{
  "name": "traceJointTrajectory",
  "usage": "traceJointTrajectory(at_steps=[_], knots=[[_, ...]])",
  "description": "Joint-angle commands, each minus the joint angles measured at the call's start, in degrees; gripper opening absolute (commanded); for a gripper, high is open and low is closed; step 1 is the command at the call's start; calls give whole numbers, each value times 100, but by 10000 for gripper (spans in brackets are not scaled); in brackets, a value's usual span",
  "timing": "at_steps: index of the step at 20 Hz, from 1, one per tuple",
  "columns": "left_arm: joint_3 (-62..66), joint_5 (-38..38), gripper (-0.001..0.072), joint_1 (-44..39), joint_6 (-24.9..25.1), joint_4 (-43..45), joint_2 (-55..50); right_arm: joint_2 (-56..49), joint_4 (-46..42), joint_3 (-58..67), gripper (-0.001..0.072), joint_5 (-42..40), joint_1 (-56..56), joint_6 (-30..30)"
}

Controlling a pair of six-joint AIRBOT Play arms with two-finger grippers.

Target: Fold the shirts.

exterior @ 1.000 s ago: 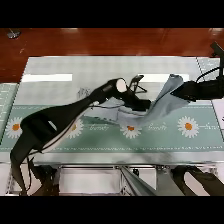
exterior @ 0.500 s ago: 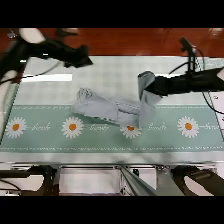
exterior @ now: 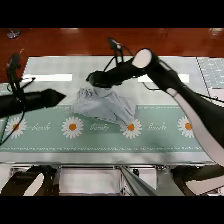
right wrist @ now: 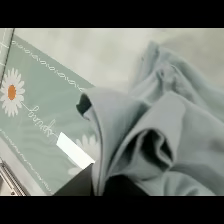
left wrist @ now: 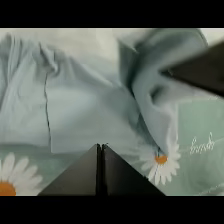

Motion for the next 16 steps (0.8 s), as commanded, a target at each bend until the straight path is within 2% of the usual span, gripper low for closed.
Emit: traceJointTrajectory(at_steps=[1, 2, 3, 4, 6, 10, 11, 12, 14, 16], knots=[[-1012, 133, 20, -7, 37, -129, 564, -1161, 437, 977, 28, -138, 372, 63], [-1084, 166, 21, -4, 42, -127, 531, -1416, 538, 1213, 75, -131, 428, 72], [-1147, 256, 20, -4, 39, -127, 503, -1604, 715, 1357, 276, -109, 479, 72], [-1185, 354, 20, 0, 39, -127, 483, -1718, 957, 1412, 625, -26, 501, -7], [-1180, 557, 20, 9, 42, -122, 474, -1681, 1012, 1486, 627, 492, 286, -125], [-1180, 667, 20, 127, 44, -83, 474, -874, 859, 1596, 620, 2570, -1104, -302], [-1180, 667, 21, 151, 55, -17, 474, -483, 446, 1593, 620, 3117, -1521, -299], [-1182, 667, 21, 149, 59, 87, 474, -44, -326, 1569, 620, 3569, -1860, -293], [-1185, 669, 21, 149, 59, 223, 474, 994, -2149, 1008, 621, 3740, -2286, -275], [-1185, 671, 21, 149, 59, 238, 470, 2232, -2951, -525, 621, 2721, -2594, 122]])
